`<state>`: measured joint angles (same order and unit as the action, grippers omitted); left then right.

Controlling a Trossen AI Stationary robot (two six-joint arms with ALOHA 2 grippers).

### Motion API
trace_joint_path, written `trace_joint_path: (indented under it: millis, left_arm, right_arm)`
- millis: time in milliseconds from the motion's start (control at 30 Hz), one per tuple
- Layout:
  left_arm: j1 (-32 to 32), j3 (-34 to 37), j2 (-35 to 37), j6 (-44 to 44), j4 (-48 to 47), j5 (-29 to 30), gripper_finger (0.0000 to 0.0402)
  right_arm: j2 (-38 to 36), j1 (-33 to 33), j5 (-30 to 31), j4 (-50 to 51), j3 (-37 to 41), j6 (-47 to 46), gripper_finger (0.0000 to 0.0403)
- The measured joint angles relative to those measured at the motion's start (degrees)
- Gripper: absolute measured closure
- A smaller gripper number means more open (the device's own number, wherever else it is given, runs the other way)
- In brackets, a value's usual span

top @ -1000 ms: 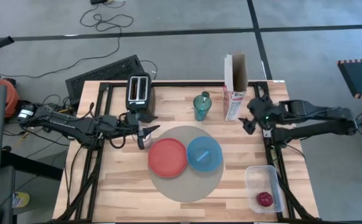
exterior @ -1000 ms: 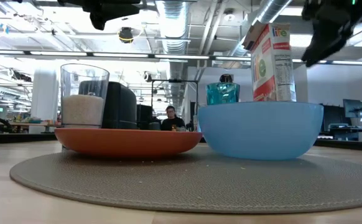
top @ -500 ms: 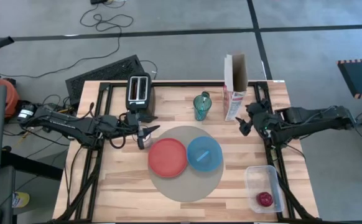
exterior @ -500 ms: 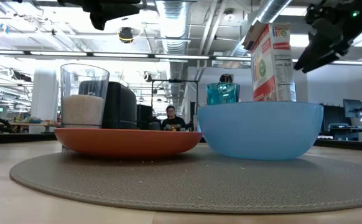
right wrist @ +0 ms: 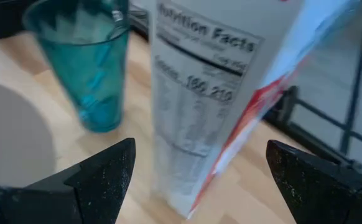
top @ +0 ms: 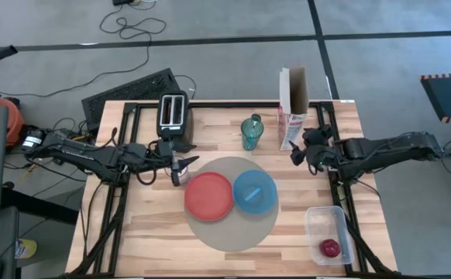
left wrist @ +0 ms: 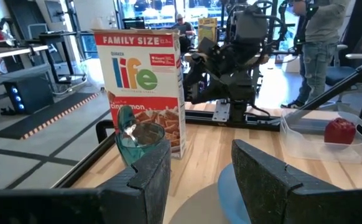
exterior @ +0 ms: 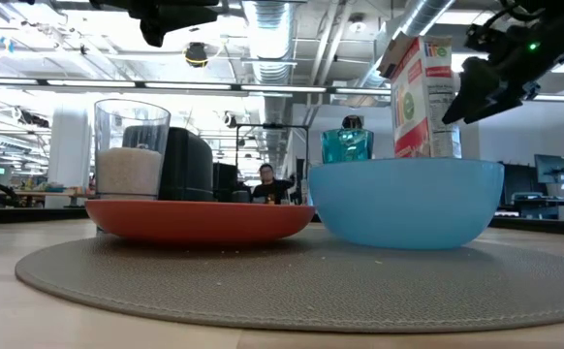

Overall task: Arrange a breakfast setting
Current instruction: Pour the cereal from the cereal box into the bowl

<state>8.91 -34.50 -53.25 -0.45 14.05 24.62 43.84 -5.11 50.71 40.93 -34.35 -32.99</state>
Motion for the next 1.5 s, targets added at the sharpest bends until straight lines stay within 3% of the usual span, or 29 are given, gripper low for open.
trace_joint_path:
  millis: [300, 467, 833, 1500]
  left_arm:
    - [0.0, 0.0, 0.0, 0.7, 0.0, 0.1, 0.0244]
    - [0.0, 0.0, 0.0, 0.7, 0.0, 0.0, 0.0244]
    - [0.0, 0.0, 0.0, 0.6, 0.0, 0.0, 0.0244]
    - [0.0, 0.0, 0.0, 0.4, 0.0, 0.0, 0.0244]
  right_arm:
    - [4.5, 0.0, 1.1, -3.6, 0.0, 0.0, 0.0015]
    - [6.4, 0.1, 5.1, -4.2, 0.0, -1.5, 0.0015]
    - [9.0, 2.0, 5.6, -7.3, 0.0, -2.6, 0.0015]
    - [9.1, 6.2, 9.4, -13.1, 0.0, 0.7, 0.0015]
